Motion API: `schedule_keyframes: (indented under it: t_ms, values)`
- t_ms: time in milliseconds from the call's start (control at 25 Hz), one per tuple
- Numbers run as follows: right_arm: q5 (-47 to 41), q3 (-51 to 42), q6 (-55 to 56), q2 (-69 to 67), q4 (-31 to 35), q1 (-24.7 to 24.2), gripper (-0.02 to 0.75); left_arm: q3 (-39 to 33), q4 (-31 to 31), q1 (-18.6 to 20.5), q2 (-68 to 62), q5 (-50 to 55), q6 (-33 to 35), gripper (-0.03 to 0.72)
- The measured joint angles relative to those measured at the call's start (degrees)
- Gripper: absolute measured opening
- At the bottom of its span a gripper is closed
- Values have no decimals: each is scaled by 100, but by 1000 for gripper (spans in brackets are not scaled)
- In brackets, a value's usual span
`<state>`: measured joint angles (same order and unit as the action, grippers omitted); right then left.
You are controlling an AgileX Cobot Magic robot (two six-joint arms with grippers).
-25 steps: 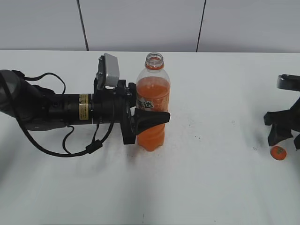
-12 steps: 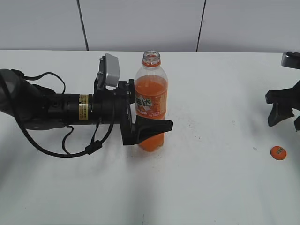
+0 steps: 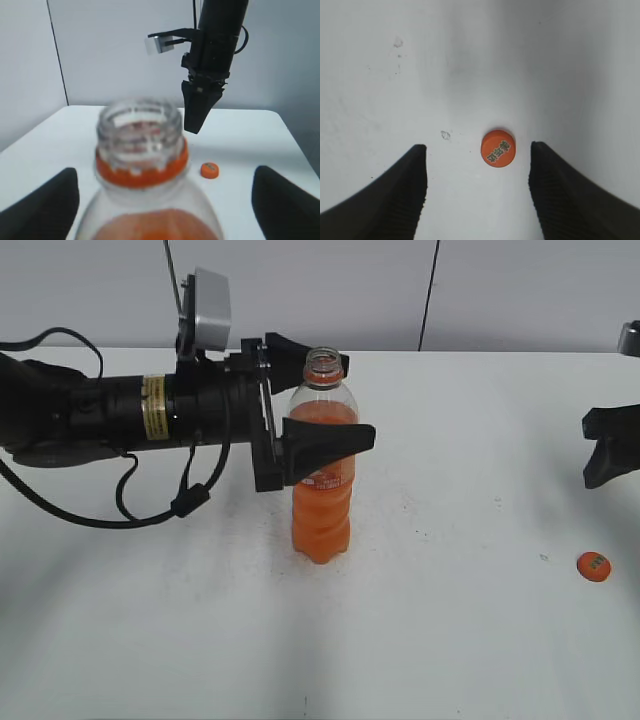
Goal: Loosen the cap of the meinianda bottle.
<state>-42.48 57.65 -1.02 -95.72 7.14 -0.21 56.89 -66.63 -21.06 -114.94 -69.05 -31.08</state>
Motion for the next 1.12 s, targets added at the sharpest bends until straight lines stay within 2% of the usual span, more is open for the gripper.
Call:
schedule_keyframes:
  t_ms: [400, 560, 720, 880, 960, 1040, 1120]
  values:
    - [-174, 55, -4, 905, 54, 0, 480, 0, 22, 0, 1164, 53, -260, 601]
    - [-335, 55, -4, 1266, 90, 0, 480, -4, 22, 0, 1898, 793, -532, 594]
    - [-383, 55, -4, 1685, 94, 0, 480, -4, 4, 0, 2796, 2348, -791, 593]
    - [-400, 55, -4, 1997, 94, 0, 480, -4, 30, -4, 3563, 4396, -1028, 593]
    - [-417, 55, -4, 2081, 94, 0, 480, -4, 370, -11, 3778, 5897, -1155, 593]
    - [-447, 55, -4, 2142, 94, 0, 480, 13, 957, -5, 3840, 7683, -1197, 593]
    - [-510, 60, -6, 2175, 100, 0, 480, 13, 1591, 14, 3840, 8935, -963, 593]
